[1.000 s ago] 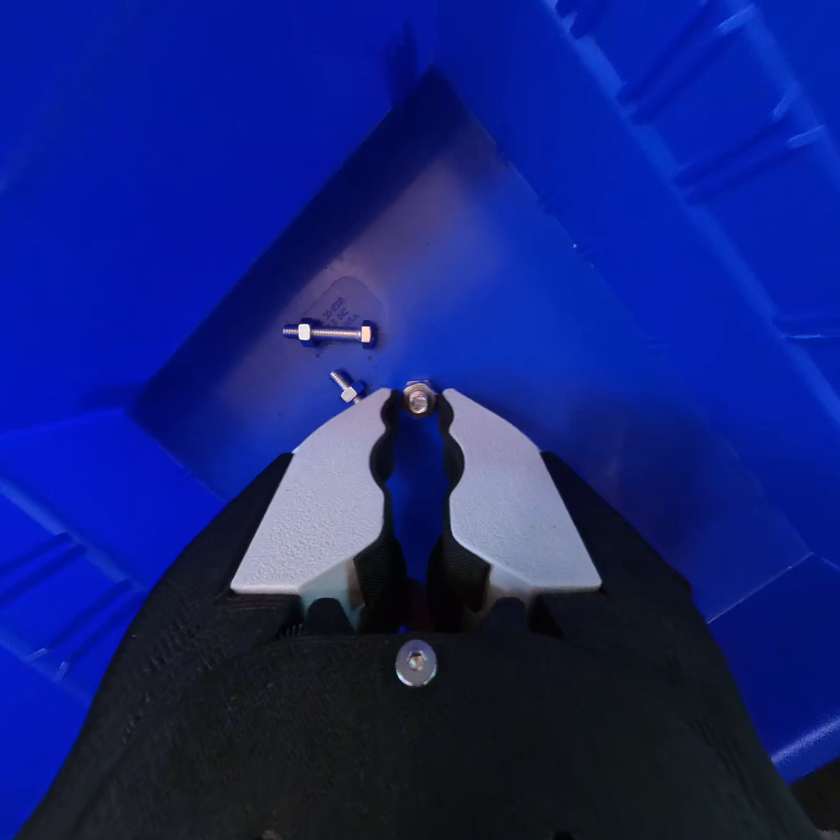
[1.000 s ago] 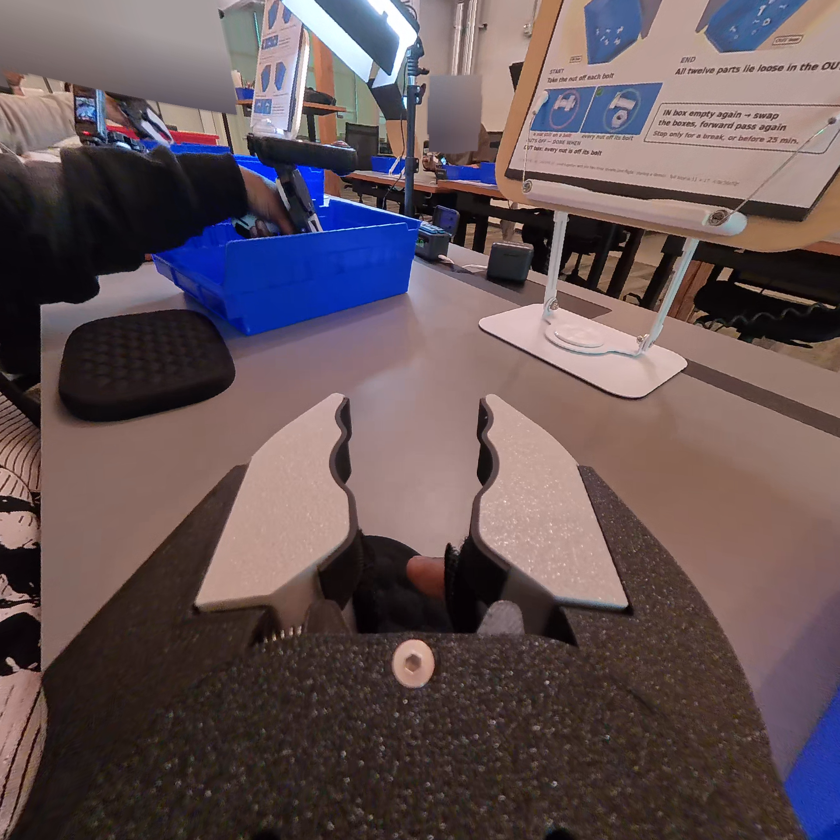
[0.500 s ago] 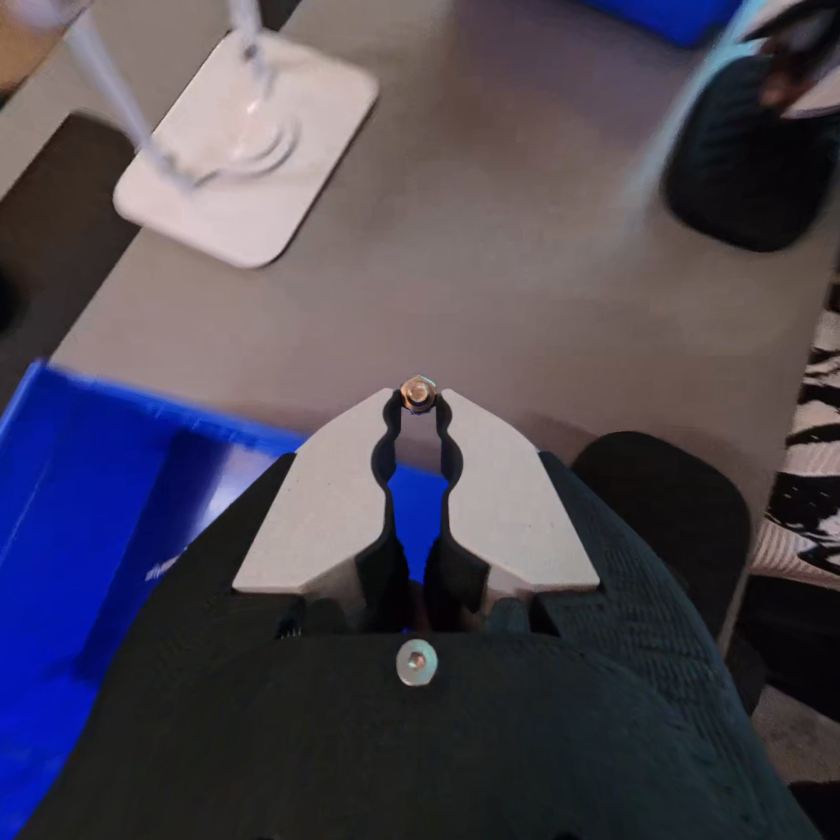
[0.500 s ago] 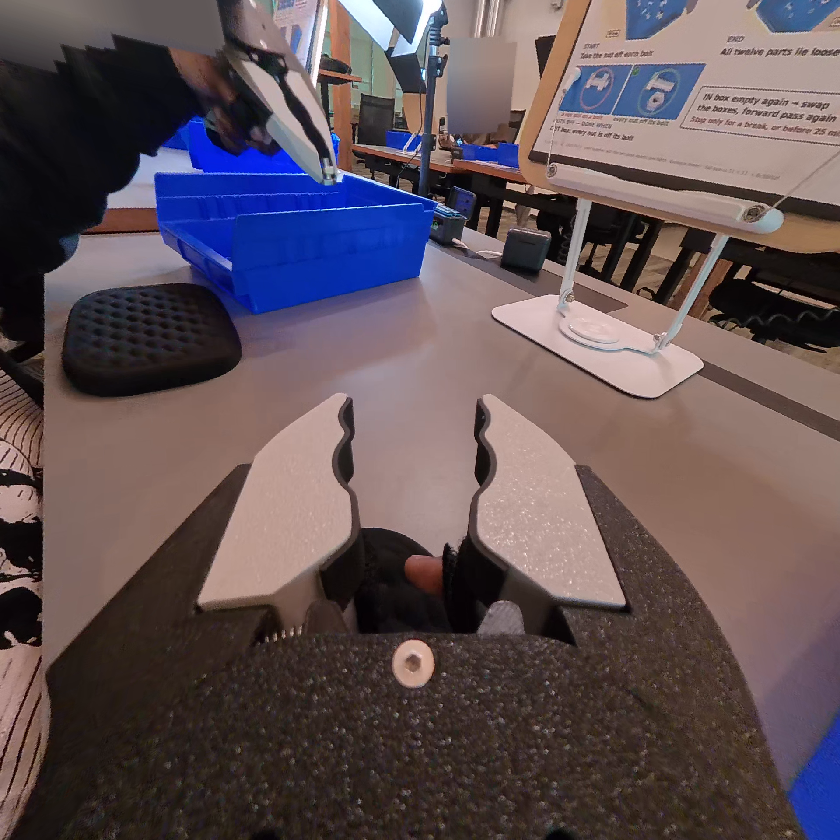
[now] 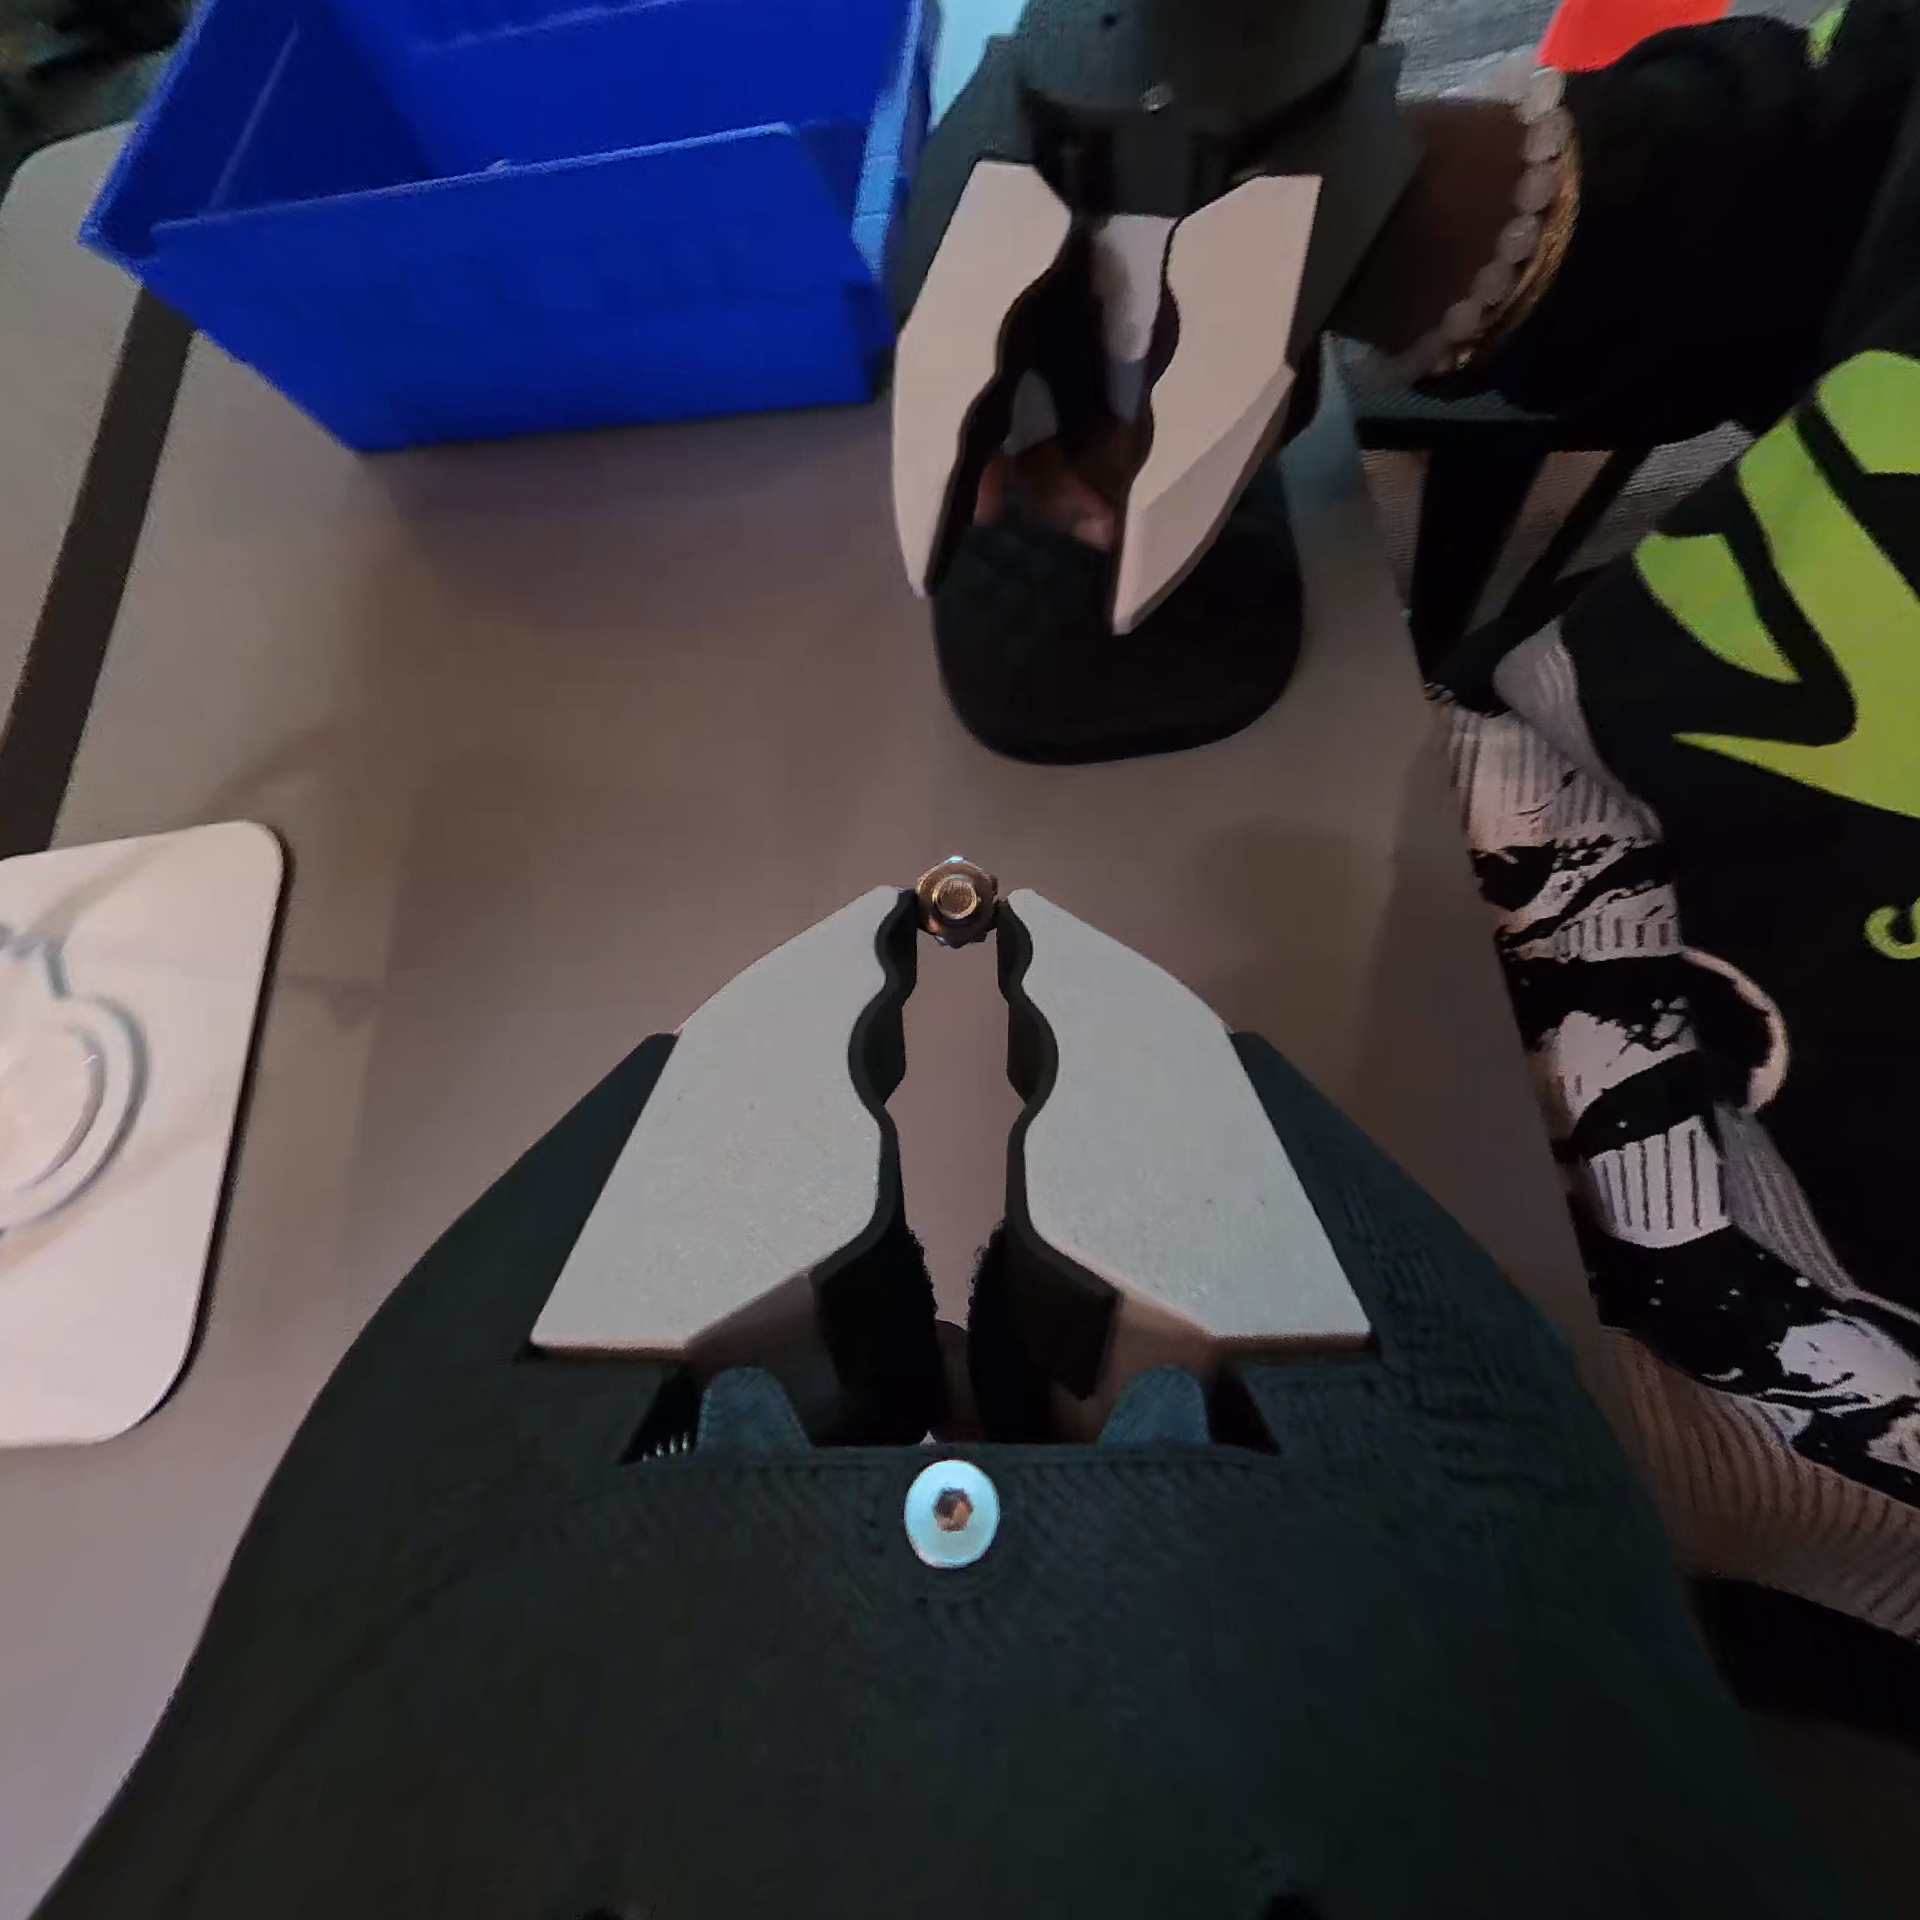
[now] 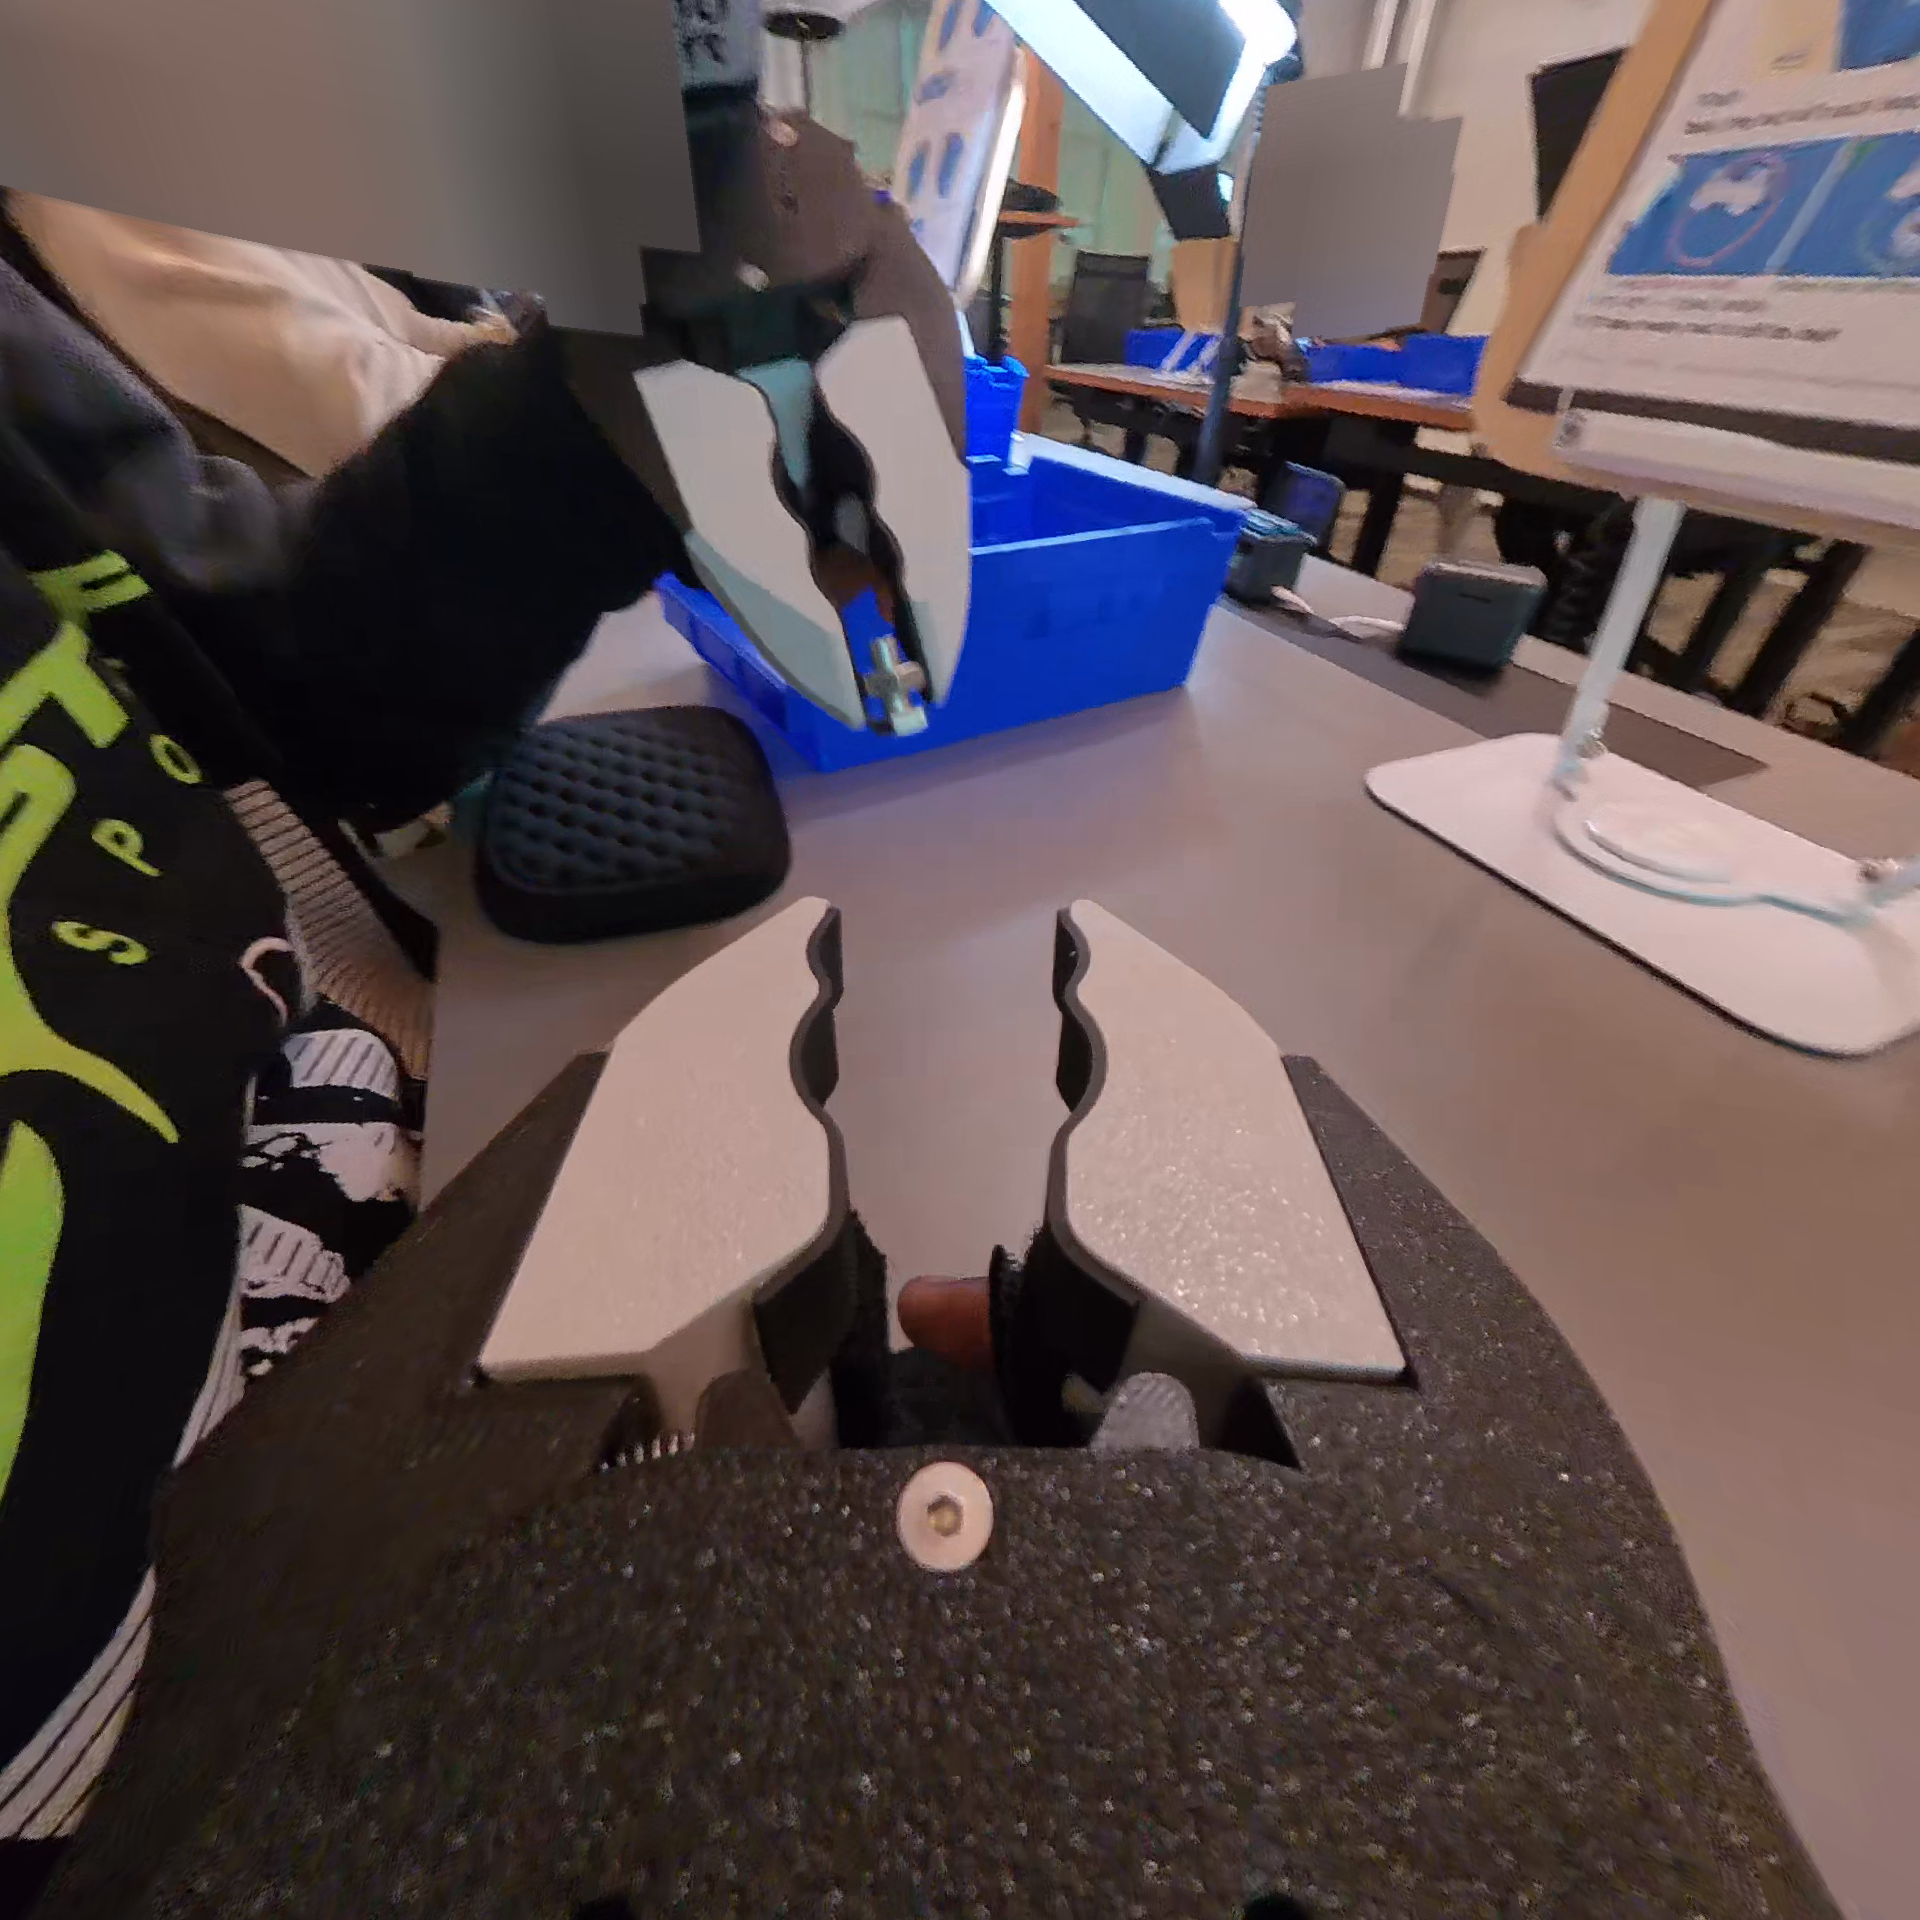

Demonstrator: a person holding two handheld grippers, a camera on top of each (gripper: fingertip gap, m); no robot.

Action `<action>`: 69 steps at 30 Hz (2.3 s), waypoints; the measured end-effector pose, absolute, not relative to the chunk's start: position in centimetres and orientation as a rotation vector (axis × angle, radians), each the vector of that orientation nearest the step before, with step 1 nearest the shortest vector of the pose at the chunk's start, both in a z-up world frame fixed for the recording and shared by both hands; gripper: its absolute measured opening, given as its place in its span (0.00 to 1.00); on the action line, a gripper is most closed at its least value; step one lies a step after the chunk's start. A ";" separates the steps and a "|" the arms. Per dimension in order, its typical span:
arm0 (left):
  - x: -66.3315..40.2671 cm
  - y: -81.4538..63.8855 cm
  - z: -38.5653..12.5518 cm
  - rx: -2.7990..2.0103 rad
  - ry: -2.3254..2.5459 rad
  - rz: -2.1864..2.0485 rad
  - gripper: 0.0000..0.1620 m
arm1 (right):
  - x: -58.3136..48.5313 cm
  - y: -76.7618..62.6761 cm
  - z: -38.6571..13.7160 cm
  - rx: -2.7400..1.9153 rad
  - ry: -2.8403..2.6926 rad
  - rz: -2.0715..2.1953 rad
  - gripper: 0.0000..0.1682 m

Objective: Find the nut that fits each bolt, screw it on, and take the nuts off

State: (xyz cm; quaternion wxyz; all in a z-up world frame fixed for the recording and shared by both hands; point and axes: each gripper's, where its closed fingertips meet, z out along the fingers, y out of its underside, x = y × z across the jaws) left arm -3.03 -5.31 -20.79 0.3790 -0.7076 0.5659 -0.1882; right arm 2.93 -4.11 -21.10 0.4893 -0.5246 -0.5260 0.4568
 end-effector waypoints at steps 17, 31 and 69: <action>-0.3 -6.8 -20.2 -1.670 1.570 -0.519 0.09 | -0.8 -6.3 -20.2 -1.500 -1.260 1.617 0.16; -0.4 -6.4 -20.9 -1.669 1.668 -0.343 0.09 | -2.0 -6.4 -20.0 -1.773 -0.892 2.267 0.14; -0.5 -2.2 -18.7 -1.481 0.822 -0.464 0.09 | -1.1 -2.2 -16.3 -1.360 -1.066 1.181 0.11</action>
